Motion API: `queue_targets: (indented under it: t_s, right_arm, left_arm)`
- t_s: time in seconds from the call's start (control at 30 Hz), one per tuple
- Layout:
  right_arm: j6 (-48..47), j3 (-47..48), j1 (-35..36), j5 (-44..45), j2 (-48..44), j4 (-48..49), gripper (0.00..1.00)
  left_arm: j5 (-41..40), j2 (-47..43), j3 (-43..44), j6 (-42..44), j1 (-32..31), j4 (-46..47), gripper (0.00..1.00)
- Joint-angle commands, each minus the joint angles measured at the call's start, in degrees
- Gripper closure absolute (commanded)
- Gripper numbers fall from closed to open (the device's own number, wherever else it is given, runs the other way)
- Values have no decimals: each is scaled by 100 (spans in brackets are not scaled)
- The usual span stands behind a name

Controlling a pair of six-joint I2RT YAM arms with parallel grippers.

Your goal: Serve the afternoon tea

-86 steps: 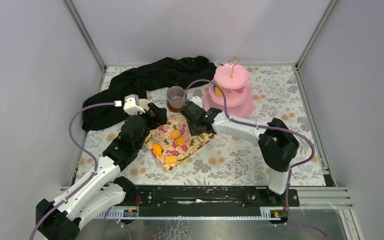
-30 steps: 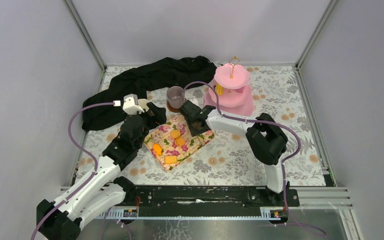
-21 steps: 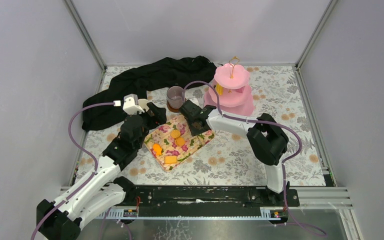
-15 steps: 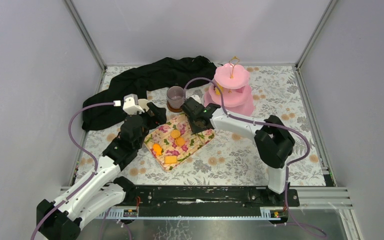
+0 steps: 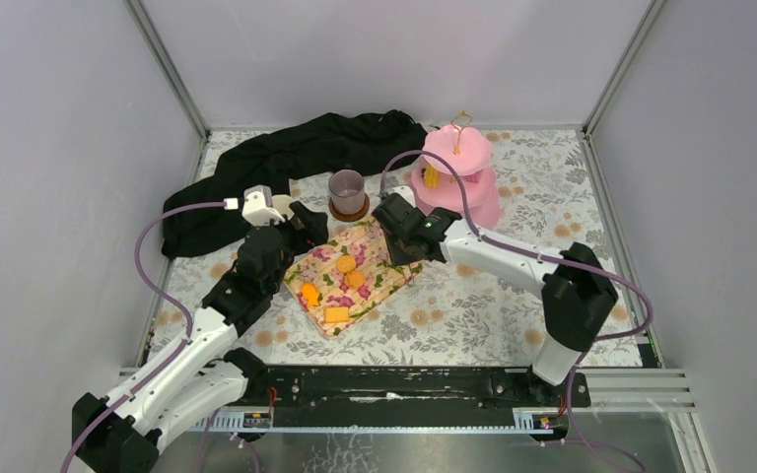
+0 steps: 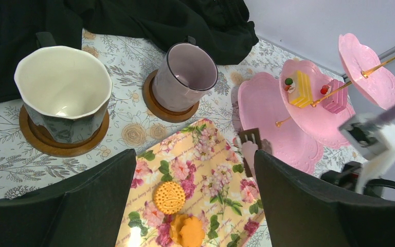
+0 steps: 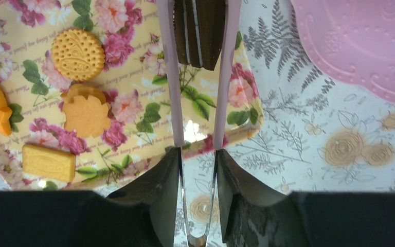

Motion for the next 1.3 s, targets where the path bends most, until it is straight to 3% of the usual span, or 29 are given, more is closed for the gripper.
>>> queue_targets:
  t_s: [0.0,0.43,0.77,1.27]
  right_arm:
    - [305,-119,74,280,-784,-117,89]
    - [929,-406,81,854,-1659,-681,88]
    - [1145,-391,11,1283,-1894,-1031,88]
    - [921,-277,-545,1191,-1783,-1112,88]
  left_arm:
    - [44,-31,-16,-35,40,417,8]
    - [40,-102,-25,-44,40,417,8]
    - [39,-107,-25,-41,40,409,8]
    - [62,-112,-33,-54,44,409,8]
